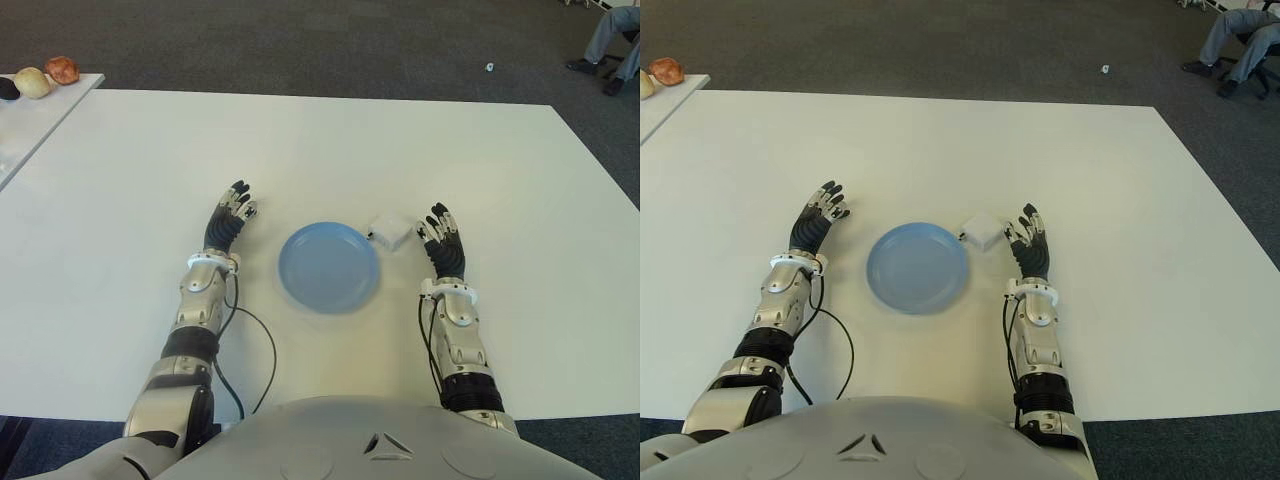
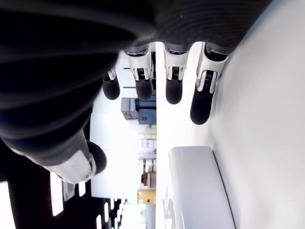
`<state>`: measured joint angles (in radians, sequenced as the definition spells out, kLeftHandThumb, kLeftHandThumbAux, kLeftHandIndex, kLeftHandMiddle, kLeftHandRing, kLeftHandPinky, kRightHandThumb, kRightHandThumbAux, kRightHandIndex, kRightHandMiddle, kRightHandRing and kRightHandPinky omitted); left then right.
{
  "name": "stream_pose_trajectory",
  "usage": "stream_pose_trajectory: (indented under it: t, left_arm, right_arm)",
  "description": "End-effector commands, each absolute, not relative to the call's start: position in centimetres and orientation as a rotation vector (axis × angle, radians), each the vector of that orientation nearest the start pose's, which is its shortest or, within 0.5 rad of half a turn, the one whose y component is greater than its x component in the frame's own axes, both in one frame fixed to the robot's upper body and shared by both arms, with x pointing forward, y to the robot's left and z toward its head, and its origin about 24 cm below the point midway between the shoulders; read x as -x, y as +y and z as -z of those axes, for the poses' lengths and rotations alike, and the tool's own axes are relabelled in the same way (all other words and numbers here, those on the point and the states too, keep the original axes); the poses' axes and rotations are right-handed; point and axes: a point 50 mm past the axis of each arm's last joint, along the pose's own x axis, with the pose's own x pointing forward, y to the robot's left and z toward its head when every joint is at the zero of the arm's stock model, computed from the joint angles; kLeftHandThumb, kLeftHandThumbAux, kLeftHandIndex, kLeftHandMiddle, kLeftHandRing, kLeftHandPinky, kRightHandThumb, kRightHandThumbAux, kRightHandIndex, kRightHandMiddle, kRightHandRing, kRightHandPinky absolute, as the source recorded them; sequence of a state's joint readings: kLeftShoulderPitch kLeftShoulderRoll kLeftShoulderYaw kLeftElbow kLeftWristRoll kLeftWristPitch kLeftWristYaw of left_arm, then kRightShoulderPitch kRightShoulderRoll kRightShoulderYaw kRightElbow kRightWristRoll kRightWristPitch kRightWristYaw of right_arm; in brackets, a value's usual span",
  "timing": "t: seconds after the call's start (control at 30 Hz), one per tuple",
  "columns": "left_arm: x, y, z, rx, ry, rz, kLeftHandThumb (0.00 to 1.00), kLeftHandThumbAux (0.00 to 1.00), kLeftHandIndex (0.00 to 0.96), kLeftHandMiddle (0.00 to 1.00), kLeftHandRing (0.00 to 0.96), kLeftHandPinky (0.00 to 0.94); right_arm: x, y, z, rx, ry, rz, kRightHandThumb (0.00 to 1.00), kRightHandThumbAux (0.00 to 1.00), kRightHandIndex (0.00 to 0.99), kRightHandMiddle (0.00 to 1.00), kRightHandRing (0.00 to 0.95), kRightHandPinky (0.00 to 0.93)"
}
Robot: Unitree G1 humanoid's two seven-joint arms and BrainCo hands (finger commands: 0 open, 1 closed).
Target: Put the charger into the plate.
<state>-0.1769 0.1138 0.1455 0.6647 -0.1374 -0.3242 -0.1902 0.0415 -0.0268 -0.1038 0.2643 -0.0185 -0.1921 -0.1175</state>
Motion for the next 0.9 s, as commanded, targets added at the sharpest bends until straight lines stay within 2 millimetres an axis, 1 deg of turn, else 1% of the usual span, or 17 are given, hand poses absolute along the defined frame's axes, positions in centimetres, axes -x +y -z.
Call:
stream_pose_trajectory:
  t: [0.03,0.27,0.4,0.7,0.9]
  left_arm:
    - [-26.0,19.3,3.5,0.066,0.19,0.017,0.001,0.591,0.03,0.099,0.077,0.07]
    - [-26.0,18.9,3.6,0.078,0.188,0.038,0.0,0.615,0.027,0.092,0.075,0.067]
    - [-25.6,18.4,3.5,0.078,0.172,0.044,0.0,0.622,0.026,0.09,0.076,0.073]
    - [-24.7,17.8,3.3,0.097,0.15,0.044,0.0,0.608,0.039,0.102,0.083,0.093]
    - [-23.6,17.7,3.4,0.115,0.137,0.053,0.0,0.609,0.045,0.095,0.079,0.098]
  right_arm:
    - [-23.0,-19.0,1.2,0.08,0.139,0.237,0.104,0.69,0.003,0.091,0.083,0.093]
    - [-23.6,-19.1,0.1,0.139,0.125,0.254,0.145,0.701,0.0,0.084,0.075,0.077]
    - [-24.2,-19.2,-0.7,0.171,0.112,0.256,0.184,0.686,0.0,0.07,0.063,0.07]
    - [-25.4,-19.3,-2.6,0.252,0.071,0.244,0.352,0.547,0.0,0.025,0.03,0.075]
    - [-26.5,-19.9,-3.3,0.332,0.066,0.216,0.43,0.461,0.0,0.005,0.006,0.054]
